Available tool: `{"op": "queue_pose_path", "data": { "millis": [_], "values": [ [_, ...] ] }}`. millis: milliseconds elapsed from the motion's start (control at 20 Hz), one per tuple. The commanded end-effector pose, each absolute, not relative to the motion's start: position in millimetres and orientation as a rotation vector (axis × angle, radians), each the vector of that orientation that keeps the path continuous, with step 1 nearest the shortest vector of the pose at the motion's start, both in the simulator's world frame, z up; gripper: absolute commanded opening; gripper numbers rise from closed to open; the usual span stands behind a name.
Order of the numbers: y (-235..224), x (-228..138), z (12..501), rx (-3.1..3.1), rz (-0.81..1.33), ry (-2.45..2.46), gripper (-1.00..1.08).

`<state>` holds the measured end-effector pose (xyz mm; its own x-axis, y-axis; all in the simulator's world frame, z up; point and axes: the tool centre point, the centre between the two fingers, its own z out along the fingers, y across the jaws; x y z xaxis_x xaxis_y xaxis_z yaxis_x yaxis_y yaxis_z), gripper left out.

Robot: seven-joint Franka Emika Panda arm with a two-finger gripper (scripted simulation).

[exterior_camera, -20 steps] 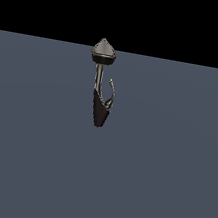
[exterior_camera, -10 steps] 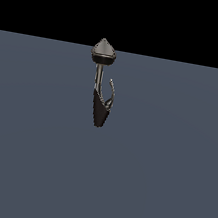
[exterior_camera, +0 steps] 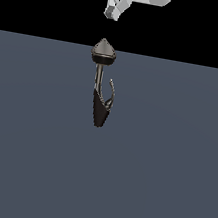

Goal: Turn on the faucet by rotating a designated handle.

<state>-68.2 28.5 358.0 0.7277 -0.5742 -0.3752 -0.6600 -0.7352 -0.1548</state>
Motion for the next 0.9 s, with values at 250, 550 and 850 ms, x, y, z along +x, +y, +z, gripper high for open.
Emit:
{"op": "queue_pose_path", "data": {
  "millis": [250,550,850],
  "values": [
    [27.0,-21.9,311.7,-2.467,0.552,1.189,-1.0],
    [22.1,12.7,270.4,-2.296,0.636,1.354,-1.0],
    [15.2,42.1,228.5,-2.119,0.71,1.497,-1.0]
  ]
}}
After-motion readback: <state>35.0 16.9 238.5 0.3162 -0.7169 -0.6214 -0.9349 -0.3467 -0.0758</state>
